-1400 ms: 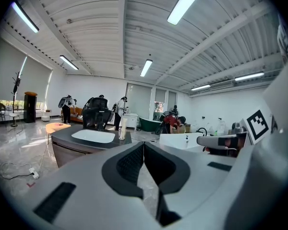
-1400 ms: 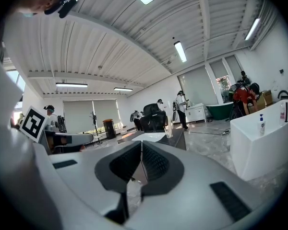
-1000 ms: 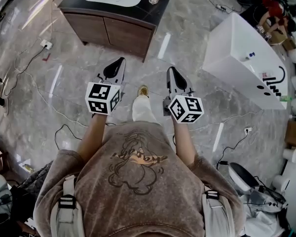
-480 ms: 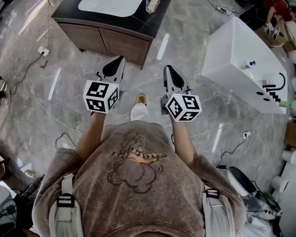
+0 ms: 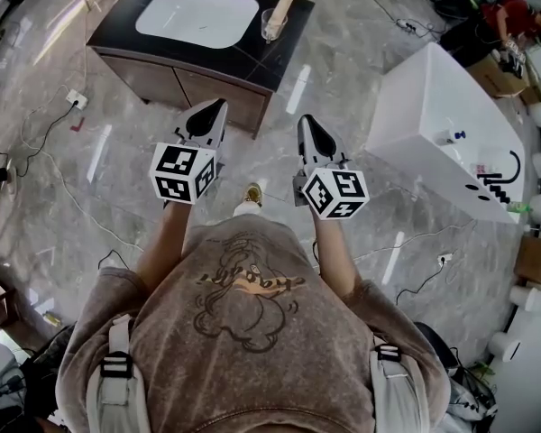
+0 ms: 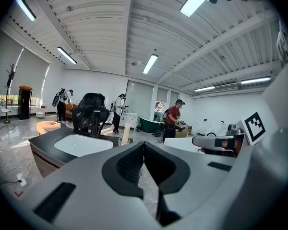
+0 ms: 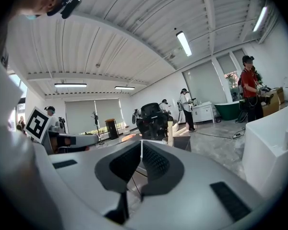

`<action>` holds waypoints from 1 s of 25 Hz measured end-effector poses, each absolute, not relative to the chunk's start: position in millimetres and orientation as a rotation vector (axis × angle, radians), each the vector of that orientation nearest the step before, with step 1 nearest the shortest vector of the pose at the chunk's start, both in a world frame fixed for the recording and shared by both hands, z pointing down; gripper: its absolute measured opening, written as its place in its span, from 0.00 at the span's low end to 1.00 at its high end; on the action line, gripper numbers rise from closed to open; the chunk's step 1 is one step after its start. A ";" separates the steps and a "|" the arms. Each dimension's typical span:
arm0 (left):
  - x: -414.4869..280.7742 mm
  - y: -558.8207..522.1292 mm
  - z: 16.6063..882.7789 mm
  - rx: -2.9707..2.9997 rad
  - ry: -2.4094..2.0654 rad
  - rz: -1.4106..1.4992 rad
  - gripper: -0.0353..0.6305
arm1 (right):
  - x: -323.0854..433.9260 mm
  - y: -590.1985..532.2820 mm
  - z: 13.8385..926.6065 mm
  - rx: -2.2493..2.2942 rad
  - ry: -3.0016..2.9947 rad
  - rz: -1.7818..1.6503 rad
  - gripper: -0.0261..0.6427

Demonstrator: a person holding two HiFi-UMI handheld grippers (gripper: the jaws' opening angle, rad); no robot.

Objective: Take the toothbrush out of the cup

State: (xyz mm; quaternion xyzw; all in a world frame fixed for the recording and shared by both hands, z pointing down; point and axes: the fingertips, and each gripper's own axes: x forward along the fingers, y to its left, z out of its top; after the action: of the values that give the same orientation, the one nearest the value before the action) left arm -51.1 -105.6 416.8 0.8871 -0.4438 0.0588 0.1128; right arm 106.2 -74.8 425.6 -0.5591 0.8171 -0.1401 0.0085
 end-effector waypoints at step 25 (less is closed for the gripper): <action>-36.8 -224.9 410.0 2.577 -1.396 0.158 0.08 | 126.2 -191.0 432.3 -1.698 2.594 -0.445 0.08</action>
State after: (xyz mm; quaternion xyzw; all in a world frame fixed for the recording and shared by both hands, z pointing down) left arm -36.8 -224.9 410.0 0.8733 -0.4732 0.0534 0.1029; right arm 126.2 -191.0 432.3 -0.5421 0.8282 -0.1421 0.0048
